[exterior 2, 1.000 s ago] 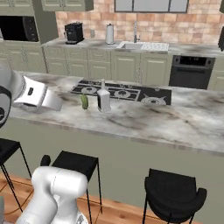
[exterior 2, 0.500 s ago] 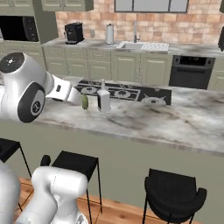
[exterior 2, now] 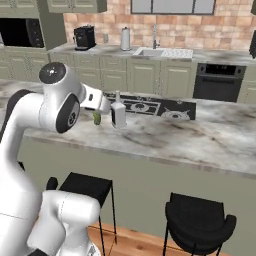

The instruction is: Place the liquors on the top shelf of the fridge to keep them out of children's reach, and place the cucumber on lower shelves for easy access.

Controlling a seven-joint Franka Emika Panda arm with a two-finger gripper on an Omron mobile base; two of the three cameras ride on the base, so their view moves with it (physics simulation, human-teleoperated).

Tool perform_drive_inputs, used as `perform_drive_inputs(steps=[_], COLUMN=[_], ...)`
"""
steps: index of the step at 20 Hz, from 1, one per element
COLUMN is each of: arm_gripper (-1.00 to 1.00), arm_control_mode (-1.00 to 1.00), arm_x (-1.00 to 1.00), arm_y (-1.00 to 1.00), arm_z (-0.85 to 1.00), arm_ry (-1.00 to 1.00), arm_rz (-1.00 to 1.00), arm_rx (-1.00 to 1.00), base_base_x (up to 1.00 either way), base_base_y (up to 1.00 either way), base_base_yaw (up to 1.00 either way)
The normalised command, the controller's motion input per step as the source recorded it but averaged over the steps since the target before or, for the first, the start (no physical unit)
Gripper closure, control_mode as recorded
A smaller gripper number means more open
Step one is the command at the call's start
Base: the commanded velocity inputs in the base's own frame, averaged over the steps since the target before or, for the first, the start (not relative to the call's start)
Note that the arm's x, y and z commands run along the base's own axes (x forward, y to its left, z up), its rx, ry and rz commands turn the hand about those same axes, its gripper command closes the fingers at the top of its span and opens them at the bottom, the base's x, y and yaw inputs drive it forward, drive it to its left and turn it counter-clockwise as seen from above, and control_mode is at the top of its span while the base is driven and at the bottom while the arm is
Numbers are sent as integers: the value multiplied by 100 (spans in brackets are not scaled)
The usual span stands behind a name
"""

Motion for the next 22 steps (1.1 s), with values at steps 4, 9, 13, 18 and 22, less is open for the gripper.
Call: perform_drive_inputs(steps=[4, 9, 13, 18, 22], arm_gripper=[-100, -100, -100, -100, -100], arm_control_mode=[-100, -100, -100, -100, -100], arm_x=[54, 42, 45, 50, 48], arm_y=[0, 0, 0, 0, -4], arm_z=[-7, -38, -43, -13, 0], arm_ry=[0, -5, -6, -2, 0], arm_rz=[5, 2, 0, 0, 0], arm_rx=[0, 0, 0, 0, 0], base_base_x=[0, 0, 0, 0, 0], base_base_y=[0, 0, 0, 0, 0], base_base_yaw=[0, 0, 0, 0, 0])
